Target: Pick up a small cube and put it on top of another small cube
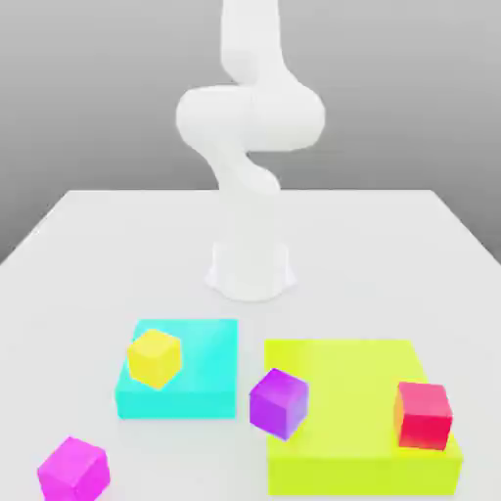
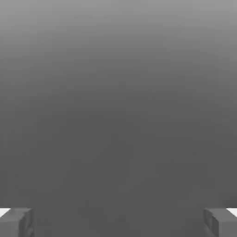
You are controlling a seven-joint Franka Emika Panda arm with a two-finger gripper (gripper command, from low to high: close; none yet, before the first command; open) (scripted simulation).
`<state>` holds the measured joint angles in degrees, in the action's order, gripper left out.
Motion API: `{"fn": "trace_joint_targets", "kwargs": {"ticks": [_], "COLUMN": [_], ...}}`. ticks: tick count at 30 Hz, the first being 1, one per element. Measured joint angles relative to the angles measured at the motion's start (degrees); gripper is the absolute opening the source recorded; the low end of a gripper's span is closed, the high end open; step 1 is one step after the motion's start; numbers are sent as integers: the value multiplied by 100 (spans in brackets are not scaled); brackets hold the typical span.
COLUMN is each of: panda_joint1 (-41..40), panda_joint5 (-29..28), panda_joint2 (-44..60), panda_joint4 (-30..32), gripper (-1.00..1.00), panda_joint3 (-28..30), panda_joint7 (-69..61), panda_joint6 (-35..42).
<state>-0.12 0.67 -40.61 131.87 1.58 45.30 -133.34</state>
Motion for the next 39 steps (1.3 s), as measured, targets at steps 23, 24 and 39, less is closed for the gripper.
{"fn": "trace_joint_targets", "kwargs": {"ticks": [23,24,39], "panda_joint1": [-568,-607,-1113], "panda_joint5": [857,875,1308], "panda_joint2": [4809,5014,6928], "panda_joint4": [79,83,-95], "gripper": [0,0,-100], "panda_joint3": [1107,1127,880], "panda_joint7": [-672,-688,-1018], "panda_joint6": [-1430,-1493,-2533]}}
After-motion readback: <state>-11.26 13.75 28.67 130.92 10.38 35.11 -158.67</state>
